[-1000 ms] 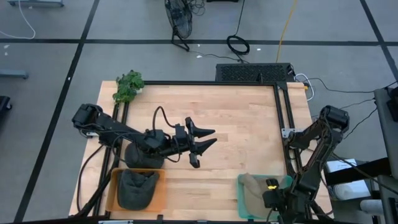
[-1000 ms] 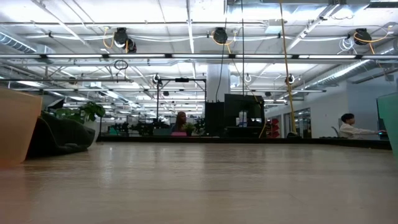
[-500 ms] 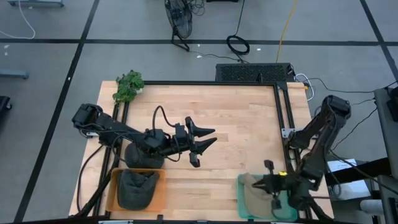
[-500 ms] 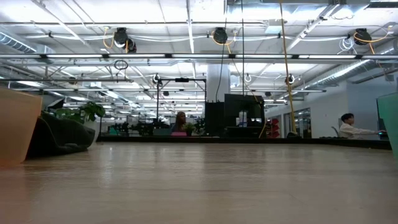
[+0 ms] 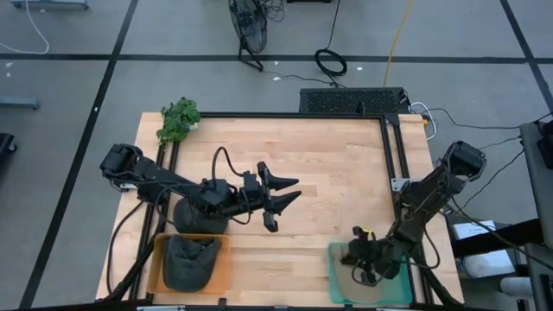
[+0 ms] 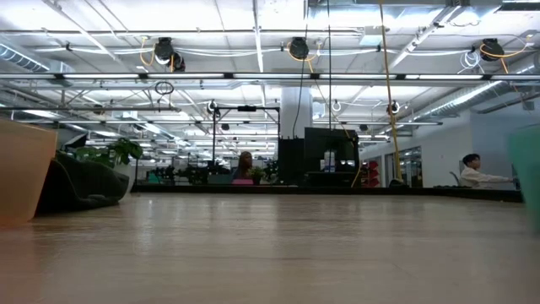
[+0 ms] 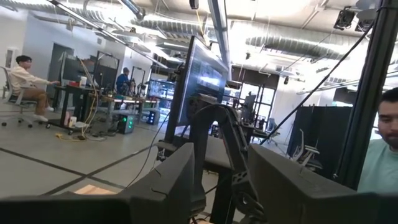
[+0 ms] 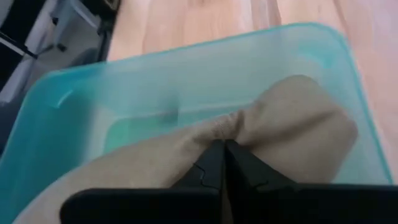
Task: Pick & Place hat
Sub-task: Put the brown cap into the blue bin
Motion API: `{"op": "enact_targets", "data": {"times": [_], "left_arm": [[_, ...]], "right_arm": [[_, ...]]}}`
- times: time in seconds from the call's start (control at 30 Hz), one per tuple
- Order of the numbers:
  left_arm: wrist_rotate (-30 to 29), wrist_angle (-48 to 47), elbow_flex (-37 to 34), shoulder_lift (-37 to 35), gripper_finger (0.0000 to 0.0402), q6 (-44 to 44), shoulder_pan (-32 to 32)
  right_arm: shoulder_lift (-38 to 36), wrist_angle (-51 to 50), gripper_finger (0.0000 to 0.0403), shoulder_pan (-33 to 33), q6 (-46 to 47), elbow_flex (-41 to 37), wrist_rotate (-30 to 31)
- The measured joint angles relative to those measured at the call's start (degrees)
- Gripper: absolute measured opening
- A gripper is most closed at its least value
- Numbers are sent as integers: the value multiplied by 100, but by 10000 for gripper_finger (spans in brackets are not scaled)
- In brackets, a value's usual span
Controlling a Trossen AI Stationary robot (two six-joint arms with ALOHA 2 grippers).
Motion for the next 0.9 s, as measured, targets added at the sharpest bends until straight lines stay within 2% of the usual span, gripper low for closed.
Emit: {"op": "enact_targets", "data": {"times": [0.23, 0.47, 0.67, 0.9], "left_arm": [[0, 2, 0, 0, 163, 0, -2], [0, 2, 0, 0, 163, 1, -2], [0, 2, 0, -2, 163, 2, -2], [0, 2, -2, -2, 163, 2, -2]], "right_arm": [[-51, 182, 0, -150, -459, 0, -29], [-826, 157, 0, -64, -821, 0, -126], [-1317, 14, 0, -20, -1310, 2, 939], [-949, -227, 0, -155, -1006, -18, 925]]}}
